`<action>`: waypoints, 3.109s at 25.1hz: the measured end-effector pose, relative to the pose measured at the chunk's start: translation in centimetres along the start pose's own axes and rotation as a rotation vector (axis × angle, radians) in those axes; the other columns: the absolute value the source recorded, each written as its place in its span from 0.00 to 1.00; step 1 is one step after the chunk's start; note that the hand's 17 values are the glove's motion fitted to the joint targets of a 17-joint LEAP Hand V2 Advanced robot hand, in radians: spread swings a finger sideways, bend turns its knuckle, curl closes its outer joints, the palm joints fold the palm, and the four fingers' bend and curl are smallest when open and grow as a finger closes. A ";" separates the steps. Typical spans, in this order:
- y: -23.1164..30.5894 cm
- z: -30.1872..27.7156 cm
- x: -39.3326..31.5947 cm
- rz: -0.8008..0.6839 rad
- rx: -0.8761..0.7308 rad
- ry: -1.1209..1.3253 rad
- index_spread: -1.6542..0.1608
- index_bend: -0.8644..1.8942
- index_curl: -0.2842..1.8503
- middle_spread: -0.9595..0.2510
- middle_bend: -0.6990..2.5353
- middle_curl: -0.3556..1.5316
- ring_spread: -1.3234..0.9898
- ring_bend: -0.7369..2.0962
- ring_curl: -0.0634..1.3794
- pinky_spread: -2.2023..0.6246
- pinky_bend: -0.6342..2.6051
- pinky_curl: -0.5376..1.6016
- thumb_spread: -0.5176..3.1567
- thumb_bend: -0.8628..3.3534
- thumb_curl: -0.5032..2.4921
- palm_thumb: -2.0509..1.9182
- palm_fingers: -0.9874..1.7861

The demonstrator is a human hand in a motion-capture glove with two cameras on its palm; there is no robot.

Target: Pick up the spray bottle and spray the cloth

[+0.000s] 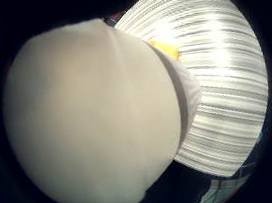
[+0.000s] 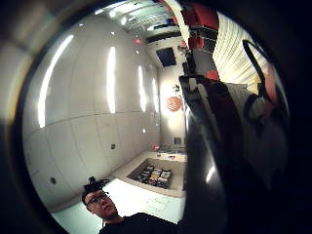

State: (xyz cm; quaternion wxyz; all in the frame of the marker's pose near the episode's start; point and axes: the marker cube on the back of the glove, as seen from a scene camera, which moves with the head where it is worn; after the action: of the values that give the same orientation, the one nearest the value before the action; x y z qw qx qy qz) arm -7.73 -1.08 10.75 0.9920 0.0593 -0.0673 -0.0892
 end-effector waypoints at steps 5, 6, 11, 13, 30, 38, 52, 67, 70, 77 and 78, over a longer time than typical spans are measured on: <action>0.0 0.0 0.5 0.004 0.018 0.013 0.84 0.46 0.43 0.76 0.40 0.51 0.52 0.47 0.39 0.85 0.23 0.31 0.35 0.20 0.44 0.82 0.66; -0.2 0.3 0.6 0.005 0.019 0.017 0.84 0.47 0.43 0.75 0.40 0.51 0.52 0.47 0.39 0.85 0.23 0.31 0.35 0.20 0.44 0.82 0.67; -1.5 3.2 -0.3 -0.017 -0.010 0.031 0.84 0.46 0.43 0.75 0.40 0.51 0.52 0.47 0.39 0.85 0.23 0.31 0.34 0.20 0.44 0.82 0.67; -2.2 5.0 -1.1 -0.031 -0.032 0.025 0.84 0.46 0.43 0.75 0.40 0.51 0.52 0.47 0.39 0.85 0.23 0.31 0.34 0.20 0.44 0.82 0.67; -5.8 11.7 -1.0 -0.062 -0.085 -0.004 0.84 0.46 0.43 0.75 0.40 0.51 0.51 0.47 0.39 0.84 0.23 0.31 0.33 0.20 0.45 0.81 0.67; -3.5 11.9 4.5 -0.016 -0.079 0.000 0.84 0.46 0.43 0.74 0.40 0.51 0.51 0.46 0.39 0.84 0.23 0.31 0.33 0.20 0.45 0.81 0.67; -1.9 12.2 9.4 -0.014 -0.117 0.125 0.83 0.47 0.44 0.75 0.41 0.52 0.52 0.44 0.38 0.82 0.22 0.30 0.34 0.20 0.45 0.81 0.65; -0.4 12.3 11.7 0.088 -0.210 0.155 0.79 0.40 0.42 0.78 0.33 0.48 0.55 0.40 0.37 0.82 0.28 0.34 0.38 0.19 0.43 0.80 0.44; -0.3 12.2 12.0 0.081 -0.217 0.157 0.76 0.37 0.40 0.77 0.30 0.45 0.56 0.39 0.36 0.83 0.31 0.35 0.38 0.19 0.42 0.78 0.38; 1.6 13.8 12.1 0.079 -0.293 0.153 0.72 0.36 0.34 0.76 0.28 0.42 0.57 0.38 0.31 0.84 0.30 0.35 0.40 0.20 0.40 0.78 0.40; 2.2 14.4 11.8 0.073 -0.318 0.150 0.72 0.36 0.33 0.76 0.28 0.42 0.57 0.38 0.31 0.84 0.30 0.36 0.40 0.20 0.40 0.78 0.40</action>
State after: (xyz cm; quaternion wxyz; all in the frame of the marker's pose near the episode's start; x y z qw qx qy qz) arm 2.09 -2.68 26.64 0.9937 -0.0942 0.0198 -0.0578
